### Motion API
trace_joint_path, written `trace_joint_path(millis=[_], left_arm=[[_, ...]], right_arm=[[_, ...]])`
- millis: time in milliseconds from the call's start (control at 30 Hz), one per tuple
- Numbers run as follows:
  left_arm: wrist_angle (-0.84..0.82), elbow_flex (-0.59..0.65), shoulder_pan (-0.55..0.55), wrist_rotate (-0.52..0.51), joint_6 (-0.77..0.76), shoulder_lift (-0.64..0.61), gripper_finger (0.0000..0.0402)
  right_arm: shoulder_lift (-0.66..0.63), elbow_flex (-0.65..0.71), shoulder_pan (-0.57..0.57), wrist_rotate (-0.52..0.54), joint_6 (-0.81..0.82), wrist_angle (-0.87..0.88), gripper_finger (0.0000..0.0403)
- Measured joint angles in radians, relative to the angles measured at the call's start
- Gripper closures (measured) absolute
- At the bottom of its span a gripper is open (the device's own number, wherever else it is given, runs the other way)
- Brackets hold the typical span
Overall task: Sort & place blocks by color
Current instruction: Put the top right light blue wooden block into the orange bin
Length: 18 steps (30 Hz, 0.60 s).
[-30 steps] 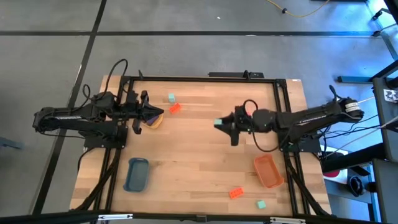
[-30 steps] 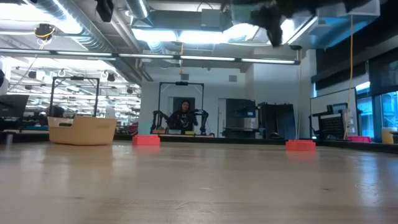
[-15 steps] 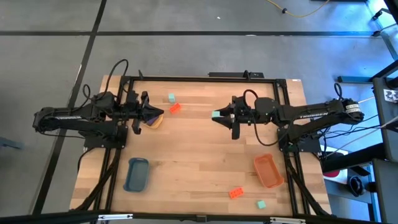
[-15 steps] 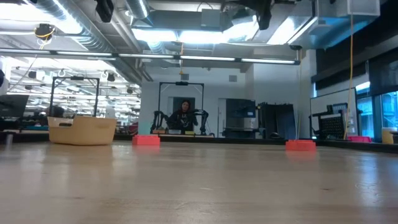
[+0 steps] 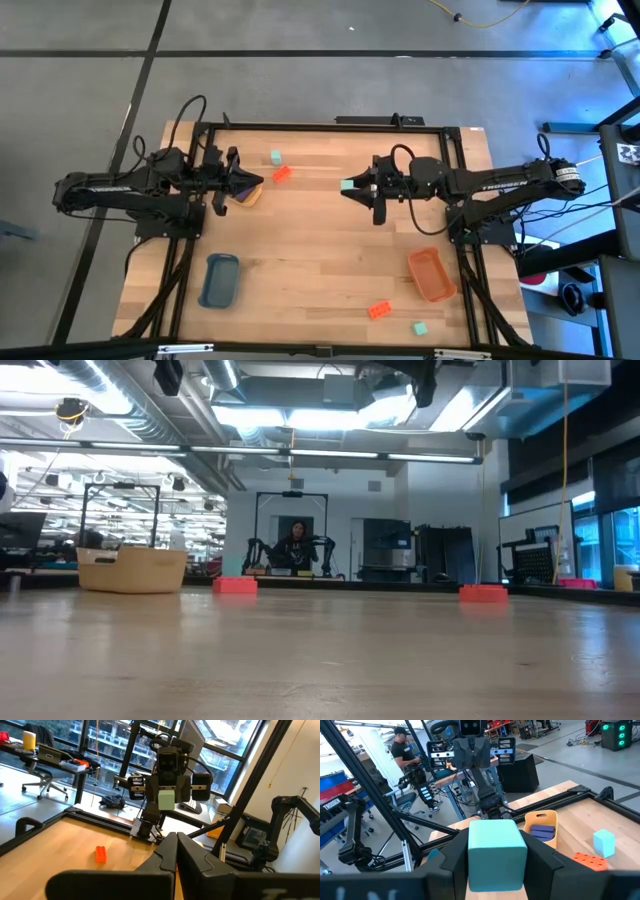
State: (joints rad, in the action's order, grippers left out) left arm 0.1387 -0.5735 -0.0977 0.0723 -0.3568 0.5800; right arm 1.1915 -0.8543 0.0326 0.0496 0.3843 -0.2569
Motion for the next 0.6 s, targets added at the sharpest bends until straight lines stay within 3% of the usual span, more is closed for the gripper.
trace_joint_path(millis=[600], left_arm=[[0.0, 0.0, 0.0, 0.001, -0.001, 0.0, 0.0402]], right_arm=[[0.0, 0.0, 0.0, -0.006, 0.001, 0.008, 0.0268]])
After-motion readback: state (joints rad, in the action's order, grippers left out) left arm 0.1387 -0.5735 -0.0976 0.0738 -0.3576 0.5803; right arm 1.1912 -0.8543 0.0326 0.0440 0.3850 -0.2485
